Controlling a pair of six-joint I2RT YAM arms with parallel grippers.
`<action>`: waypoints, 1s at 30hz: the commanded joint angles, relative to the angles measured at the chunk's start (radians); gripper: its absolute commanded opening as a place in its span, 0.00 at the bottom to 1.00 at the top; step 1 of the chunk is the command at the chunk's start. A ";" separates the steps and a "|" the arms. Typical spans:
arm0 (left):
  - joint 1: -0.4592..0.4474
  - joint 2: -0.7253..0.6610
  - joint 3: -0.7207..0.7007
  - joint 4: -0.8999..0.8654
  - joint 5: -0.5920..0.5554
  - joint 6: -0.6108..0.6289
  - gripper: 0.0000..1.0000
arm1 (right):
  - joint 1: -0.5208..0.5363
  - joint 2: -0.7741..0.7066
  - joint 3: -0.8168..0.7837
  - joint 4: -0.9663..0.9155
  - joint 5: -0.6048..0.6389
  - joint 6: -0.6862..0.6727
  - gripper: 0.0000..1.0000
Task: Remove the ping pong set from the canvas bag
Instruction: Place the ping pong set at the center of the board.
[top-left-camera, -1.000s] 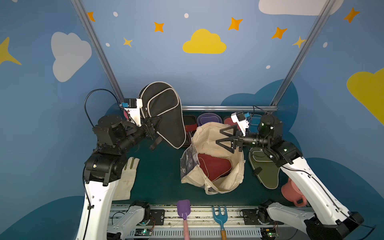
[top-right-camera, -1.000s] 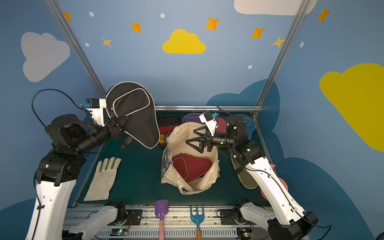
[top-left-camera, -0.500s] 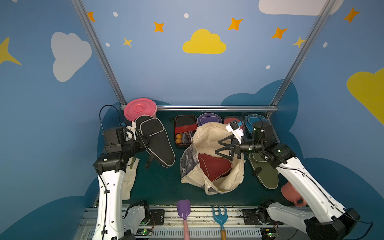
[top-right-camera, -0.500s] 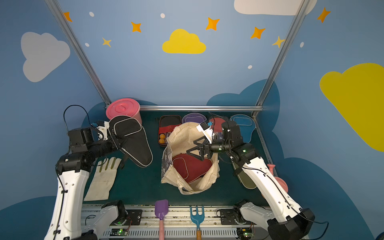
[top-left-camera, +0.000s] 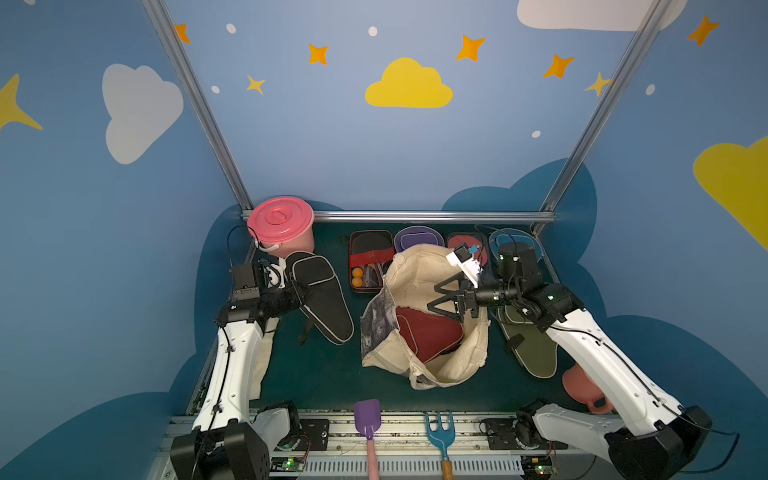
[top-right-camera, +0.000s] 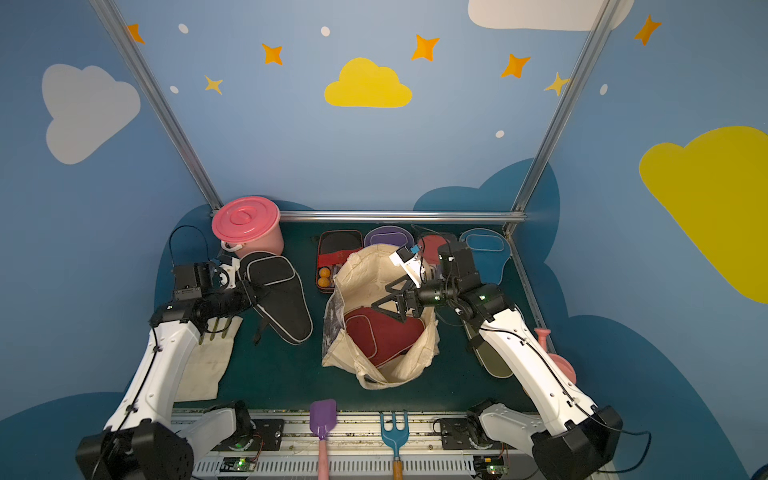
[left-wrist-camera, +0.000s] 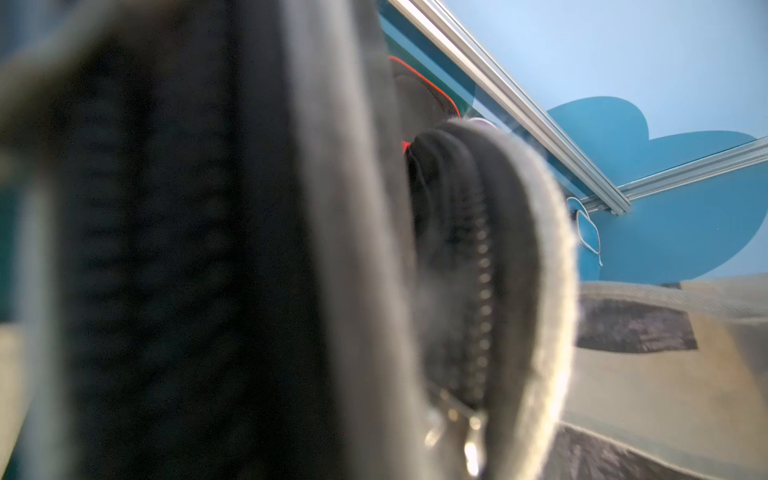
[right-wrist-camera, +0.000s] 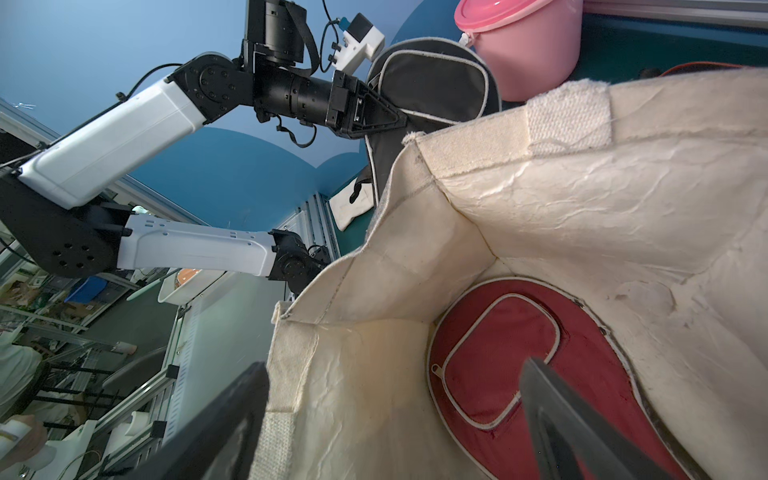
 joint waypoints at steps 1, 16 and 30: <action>0.006 0.041 0.021 0.134 0.033 0.030 0.04 | 0.005 0.005 0.003 -0.007 -0.019 -0.012 0.92; 0.009 0.316 0.113 0.127 0.022 0.015 0.04 | 0.006 0.005 -0.015 0.014 -0.037 -0.014 0.92; 0.008 0.494 0.128 0.179 -0.028 -0.018 0.14 | 0.006 -0.008 -0.027 0.007 -0.048 -0.028 0.92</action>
